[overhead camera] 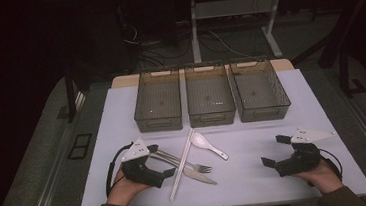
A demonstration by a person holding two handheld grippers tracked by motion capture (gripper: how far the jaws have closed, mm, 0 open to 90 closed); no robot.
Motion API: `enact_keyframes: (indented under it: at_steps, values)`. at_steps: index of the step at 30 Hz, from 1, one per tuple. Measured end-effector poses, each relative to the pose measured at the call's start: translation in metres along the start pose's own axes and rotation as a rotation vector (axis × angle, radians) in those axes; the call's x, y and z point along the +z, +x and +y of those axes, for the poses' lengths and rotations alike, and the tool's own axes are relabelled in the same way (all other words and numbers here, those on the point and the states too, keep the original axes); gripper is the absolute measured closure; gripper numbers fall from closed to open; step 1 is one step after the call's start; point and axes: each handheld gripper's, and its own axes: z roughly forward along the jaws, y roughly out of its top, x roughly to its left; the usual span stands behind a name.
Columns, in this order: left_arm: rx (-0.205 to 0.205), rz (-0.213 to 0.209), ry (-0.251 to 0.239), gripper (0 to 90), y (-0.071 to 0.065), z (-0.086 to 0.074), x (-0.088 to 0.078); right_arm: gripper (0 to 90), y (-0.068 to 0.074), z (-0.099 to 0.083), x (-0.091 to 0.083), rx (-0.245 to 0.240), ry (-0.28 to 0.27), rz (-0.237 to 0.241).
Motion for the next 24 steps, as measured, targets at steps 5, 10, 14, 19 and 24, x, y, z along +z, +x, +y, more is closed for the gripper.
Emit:
enact_keyframes:
  at_steps: [5,10,14,19,24]
  values:
    - [-0.006,0.009,0.006,0.0,0.000,0.001,0.000,0.8,-0.001,0.000,0.000,0.004,-0.001,0.002]
    - [-0.005,0.020,0.017,0.0,-0.003,0.003,0.003,0.8,-0.001,-0.001,0.000,0.001,-0.001,0.007]
    - [-0.002,0.025,0.020,0.0,-0.007,0.005,0.005,0.8,0.000,-0.001,-0.001,-0.001,0.000,0.007]
    - [0.005,0.044,0.030,0.0,-0.009,0.008,0.010,0.8,0.000,0.000,0.002,-0.002,0.003,0.011]
    - [0.006,0.063,0.047,0.4,-0.011,0.012,0.019,0.8,0.001,0.001,0.002,-0.003,0.004,0.008]
